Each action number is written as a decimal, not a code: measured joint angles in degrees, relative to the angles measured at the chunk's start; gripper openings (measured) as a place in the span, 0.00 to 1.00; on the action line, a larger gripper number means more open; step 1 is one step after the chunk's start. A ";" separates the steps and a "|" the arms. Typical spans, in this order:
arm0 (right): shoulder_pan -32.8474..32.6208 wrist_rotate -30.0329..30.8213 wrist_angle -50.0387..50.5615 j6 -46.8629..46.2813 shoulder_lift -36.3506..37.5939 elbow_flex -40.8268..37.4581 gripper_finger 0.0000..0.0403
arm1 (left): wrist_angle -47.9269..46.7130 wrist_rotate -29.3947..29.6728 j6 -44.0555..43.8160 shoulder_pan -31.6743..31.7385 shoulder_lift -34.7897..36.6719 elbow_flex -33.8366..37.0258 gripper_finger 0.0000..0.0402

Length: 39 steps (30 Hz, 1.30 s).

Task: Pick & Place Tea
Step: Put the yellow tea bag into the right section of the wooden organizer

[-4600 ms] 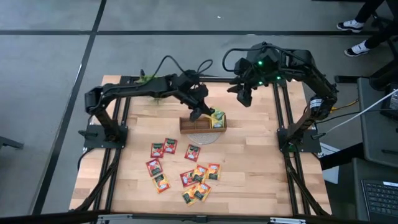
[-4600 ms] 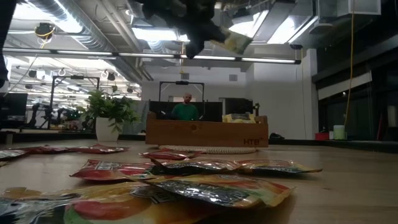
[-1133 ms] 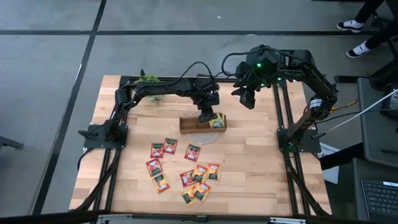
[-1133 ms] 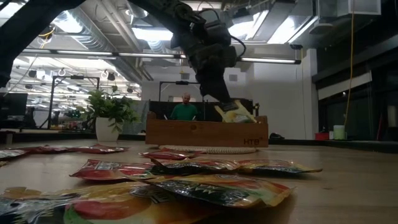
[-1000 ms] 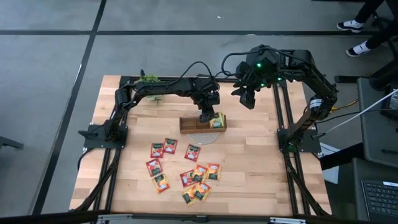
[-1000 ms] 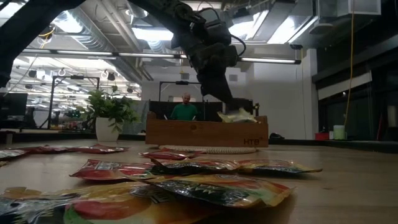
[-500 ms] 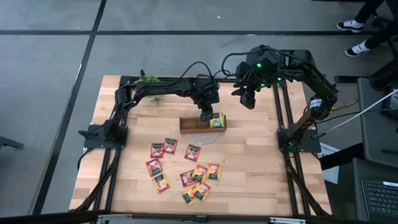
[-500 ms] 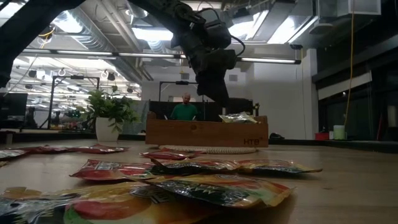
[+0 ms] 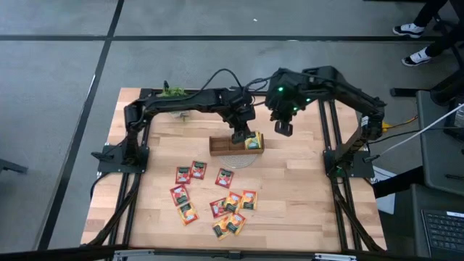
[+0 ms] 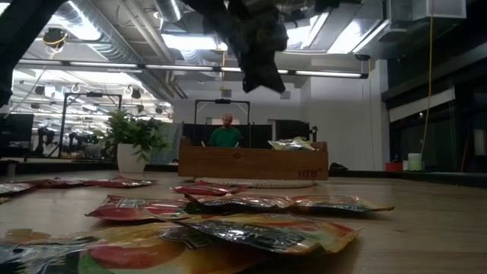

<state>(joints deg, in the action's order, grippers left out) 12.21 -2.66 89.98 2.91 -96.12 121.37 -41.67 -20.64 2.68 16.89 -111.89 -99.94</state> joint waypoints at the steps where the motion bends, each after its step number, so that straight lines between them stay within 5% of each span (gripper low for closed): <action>1: 0.01 0.00 0.00 0.38 0.00 -1.40 0.08 | -0.09 0.38 -0.30 -0.20 0.63 0.00 0.01; 7: 0.00 -0.90 -2.54 2.42 0.11 -8.72 0.02 | -0.53 5.37 -1.48 -1.45 5.82 -0.04 0.01; 12: 0.01 -8.24 -9.27 4.95 0.24 -14.23 0.02 | 1.91 8.92 -3.11 -2.67 12.16 2.77 0.00; 22: 0.02 -13.35 -23.75 6.83 0.31 -30.49 0.01 | 10.97 13.67 -6.52 -5.97 26.53 15.97 0.01; 39: 0.95 -11.08 -44.66 6.37 -1.31 -48.52 0.00 | 14.47 24.59 -10.35 -9.80 39.80 23.09 0.01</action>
<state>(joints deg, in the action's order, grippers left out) 13.16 -13.74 45.32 9.28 -97.43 72.86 -27.20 3.96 -7.67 7.09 -72.09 -76.85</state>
